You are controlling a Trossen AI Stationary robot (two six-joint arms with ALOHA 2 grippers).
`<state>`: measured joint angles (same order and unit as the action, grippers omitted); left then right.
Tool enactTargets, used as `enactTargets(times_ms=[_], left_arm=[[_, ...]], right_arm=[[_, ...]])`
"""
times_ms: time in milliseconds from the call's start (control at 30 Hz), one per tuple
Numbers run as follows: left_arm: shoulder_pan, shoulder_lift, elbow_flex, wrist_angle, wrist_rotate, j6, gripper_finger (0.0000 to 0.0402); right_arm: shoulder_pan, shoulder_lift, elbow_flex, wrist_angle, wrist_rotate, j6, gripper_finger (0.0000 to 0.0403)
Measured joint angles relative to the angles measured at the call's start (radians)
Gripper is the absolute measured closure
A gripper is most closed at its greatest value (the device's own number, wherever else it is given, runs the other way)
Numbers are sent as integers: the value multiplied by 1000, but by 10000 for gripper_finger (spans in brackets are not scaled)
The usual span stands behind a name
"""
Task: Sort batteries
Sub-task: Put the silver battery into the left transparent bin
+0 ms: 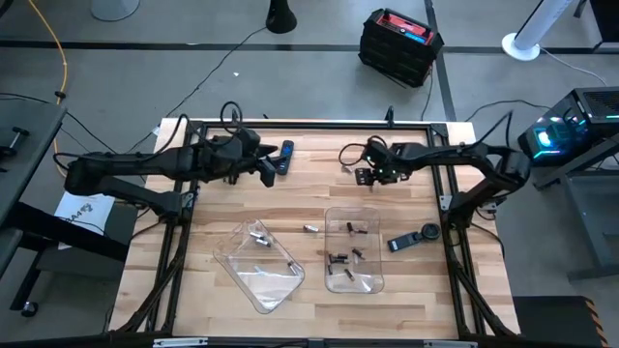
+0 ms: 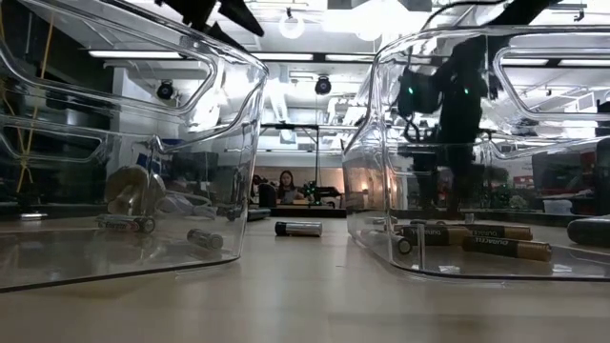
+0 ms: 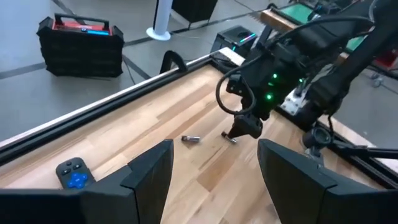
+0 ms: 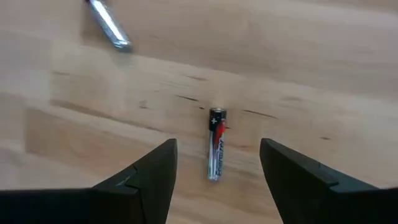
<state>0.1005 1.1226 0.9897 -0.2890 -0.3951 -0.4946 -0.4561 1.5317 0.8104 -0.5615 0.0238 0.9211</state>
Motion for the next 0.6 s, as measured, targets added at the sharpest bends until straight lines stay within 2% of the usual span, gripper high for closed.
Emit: enactTargets(times_ms=[167, 300, 400, 500, 533, 600], left_arm=[[0, 33, 0, 4, 0, -1, 177], [0, 55, 0, 2, 0, 0, 177], [0, 60, 0, 2, 0, 0, 177], [0, 54, 0, 2, 0, 0, 177], [-1, 49, 0, 1, 0, 1, 177], [-1, 28, 0, 2, 0, 27, 177]], right_arm=[[19, 33, -68, 125, 17, 31, 181], [39, 69, -70, 115, 76, 24, 197], [58, 90, -67, 69, 120, 21, 258], [79, 95, -67, 24, 167, 11, 361], [86, 91, -67, 17, 177, -5, 379], [96, 74, -67, -13, 182, -13, 381]])
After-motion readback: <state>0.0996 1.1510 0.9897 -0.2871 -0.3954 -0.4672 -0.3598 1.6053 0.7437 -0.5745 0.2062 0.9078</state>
